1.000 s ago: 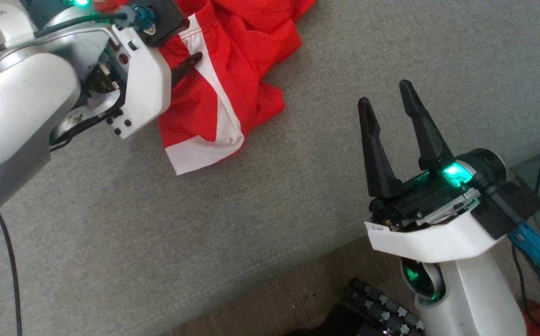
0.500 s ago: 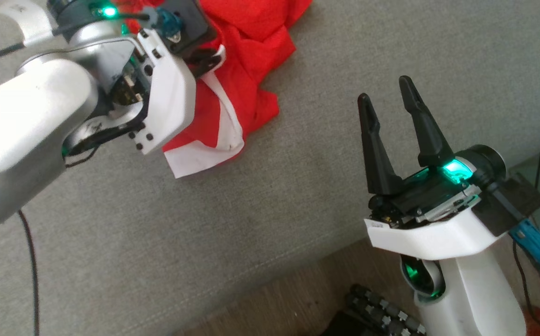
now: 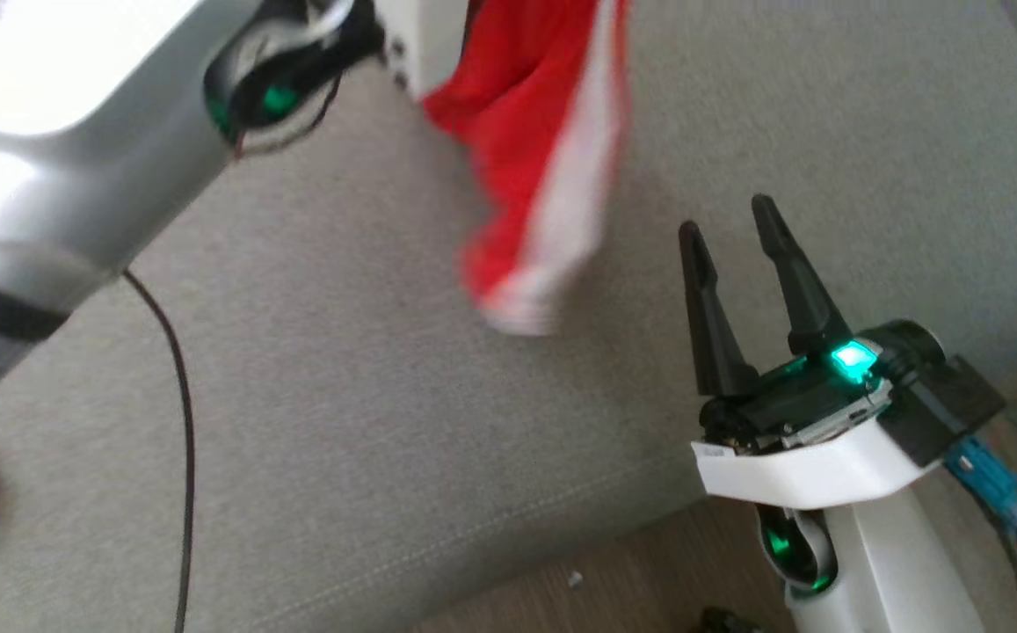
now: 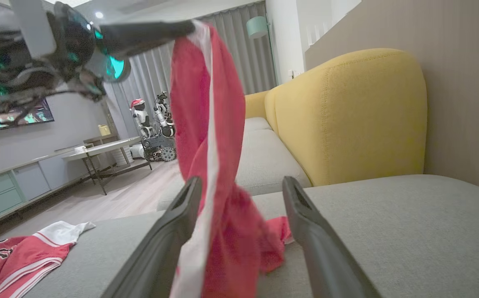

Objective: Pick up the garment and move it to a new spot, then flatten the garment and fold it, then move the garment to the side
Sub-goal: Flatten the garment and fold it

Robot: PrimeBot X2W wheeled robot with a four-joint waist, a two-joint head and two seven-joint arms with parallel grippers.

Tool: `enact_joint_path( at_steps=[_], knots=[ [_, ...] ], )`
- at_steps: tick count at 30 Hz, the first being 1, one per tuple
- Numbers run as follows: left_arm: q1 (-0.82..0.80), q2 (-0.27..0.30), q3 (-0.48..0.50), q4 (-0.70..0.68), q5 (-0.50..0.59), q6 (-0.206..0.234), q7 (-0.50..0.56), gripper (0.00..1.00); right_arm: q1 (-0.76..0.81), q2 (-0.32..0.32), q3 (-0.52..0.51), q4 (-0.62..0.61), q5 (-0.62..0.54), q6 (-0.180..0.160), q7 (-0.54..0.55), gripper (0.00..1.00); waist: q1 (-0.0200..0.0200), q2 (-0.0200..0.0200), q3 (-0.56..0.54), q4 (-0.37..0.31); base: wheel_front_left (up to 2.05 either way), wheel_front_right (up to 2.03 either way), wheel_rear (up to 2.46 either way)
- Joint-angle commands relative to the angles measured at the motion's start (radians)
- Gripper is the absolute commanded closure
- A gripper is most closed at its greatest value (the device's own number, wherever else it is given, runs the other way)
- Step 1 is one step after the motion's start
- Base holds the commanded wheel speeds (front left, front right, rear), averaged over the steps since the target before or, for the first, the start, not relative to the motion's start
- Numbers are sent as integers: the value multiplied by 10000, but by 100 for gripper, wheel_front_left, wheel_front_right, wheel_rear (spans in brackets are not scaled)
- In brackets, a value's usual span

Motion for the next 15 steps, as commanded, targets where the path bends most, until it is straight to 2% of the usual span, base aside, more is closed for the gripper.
enact_joint_path(
  at_steps=[1, 4, 7, 11, 15],
  knots=[
    [-817, 18, 712, 85, 74, 211, -286, 100, 17, -1, 161, -282, -137, 63, -67, 0, 0, 0, -539, 425, 0, 0, 0],
    [-692, -238, 1037, 516, -178, 775, -485, 100, 155, -1, 103, -242, -247, 63, -67, 0, 0, 0, -866, 765, 0, 0, 0],
    [-228, -159, 1050, 674, -539, 1212, -152, 100, 296, -1, 122, -196, -349, 63, -67, 0, 0, 0, -1023, 1116, 0, 0, 0],
    [1069, 428, 947, 400, -1084, 1602, 77, 100, 416, -1, 153, -102, -435, 63, -67, 0, 0, 0, -1028, 1498, 0, 0, 0],
    [3066, 1327, 984, -213, -1767, 1810, -456, 100, 462, -1, 183, 275, -500, 63, -67, 0, 0, 0, -911, 1728, 0, 0, 0]
  ],
)
